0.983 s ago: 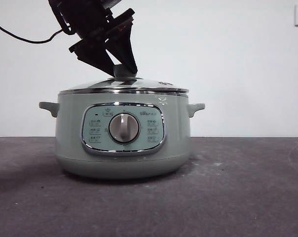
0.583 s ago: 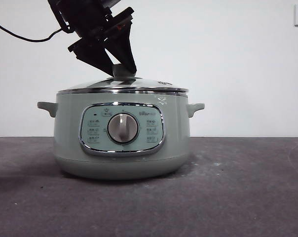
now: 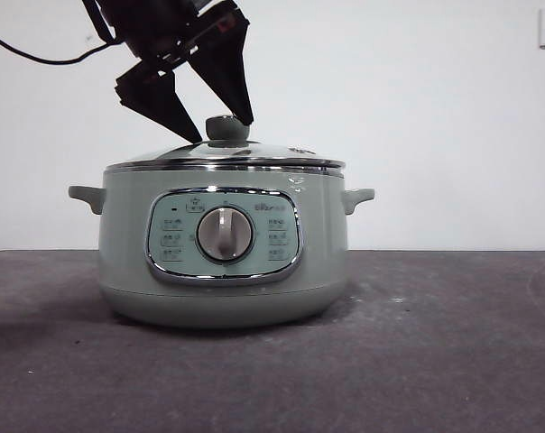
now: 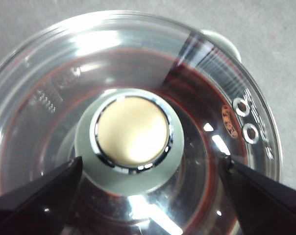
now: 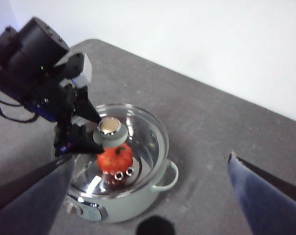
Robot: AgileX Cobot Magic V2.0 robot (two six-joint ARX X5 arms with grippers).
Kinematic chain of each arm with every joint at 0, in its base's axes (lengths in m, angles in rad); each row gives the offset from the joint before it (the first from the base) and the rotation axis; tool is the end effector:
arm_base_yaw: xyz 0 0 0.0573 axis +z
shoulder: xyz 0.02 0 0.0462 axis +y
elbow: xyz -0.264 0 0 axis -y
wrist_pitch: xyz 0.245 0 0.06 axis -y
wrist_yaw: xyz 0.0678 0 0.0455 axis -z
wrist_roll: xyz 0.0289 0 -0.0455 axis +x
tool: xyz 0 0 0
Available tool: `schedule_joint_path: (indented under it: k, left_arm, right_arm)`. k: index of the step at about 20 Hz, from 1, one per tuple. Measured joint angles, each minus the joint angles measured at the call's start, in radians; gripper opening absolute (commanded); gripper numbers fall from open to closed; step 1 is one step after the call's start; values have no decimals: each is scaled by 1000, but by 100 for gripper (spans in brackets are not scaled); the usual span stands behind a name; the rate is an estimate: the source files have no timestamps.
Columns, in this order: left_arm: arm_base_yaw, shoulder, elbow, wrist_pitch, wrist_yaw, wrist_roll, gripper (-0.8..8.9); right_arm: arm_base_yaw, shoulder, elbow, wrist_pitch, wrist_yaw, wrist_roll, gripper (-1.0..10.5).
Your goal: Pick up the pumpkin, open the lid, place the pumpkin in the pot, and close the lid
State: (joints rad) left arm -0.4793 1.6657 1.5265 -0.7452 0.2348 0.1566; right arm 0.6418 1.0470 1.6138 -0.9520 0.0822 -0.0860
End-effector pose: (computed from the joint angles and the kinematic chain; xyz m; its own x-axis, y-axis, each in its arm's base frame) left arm 0.3135 -0.1705 0.3176 0.4396 -0.4907 -0.7523 0.6793 0.7296 -0.0789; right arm 0.1231 0.0891 0.4780 0.7890 0.4871 -0.3745 -0.5595 0.8214 -0.1103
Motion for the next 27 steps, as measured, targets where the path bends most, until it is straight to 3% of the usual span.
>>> schedule_joint_path:
  k: [5, 10, 16, 20, 22, 23, 25, 27]
  left_arm:
    - [0, -9, 91, -100, 0, 0, 471]
    - [0, -23, 235, -307, 0, 0, 471]
    - [0, -52, 362, -517, 5, 0, 465]
    - [0, -148, 365, -584, 5, 0, 460]
    - [0, -202, 366, -589, 5, 0, 343]
    - [0, -227, 366, -590, 5, 0, 238]
    - [-1, -271, 366, -592, 5, 0, 12]
    - [-1, -310, 366, -592, 6, 0, -9]
  right_arm:
    - [0, 3, 0, -52, -3, 0, 626]
    - [0, 6, 0, -125, -15, 0, 626]
    - [0, 10, 0, -199, -150, 18, 625]
    - [0, 25, 0, -252, -178, 24, 555]
    - [0, 43, 0, -282, -237, 26, 552]
    - [0, 54, 0, -294, -267, 27, 529]
    - [0, 73, 0, -323, -291, 27, 332]
    - [0, 89, 0, -356, -292, 25, 14]
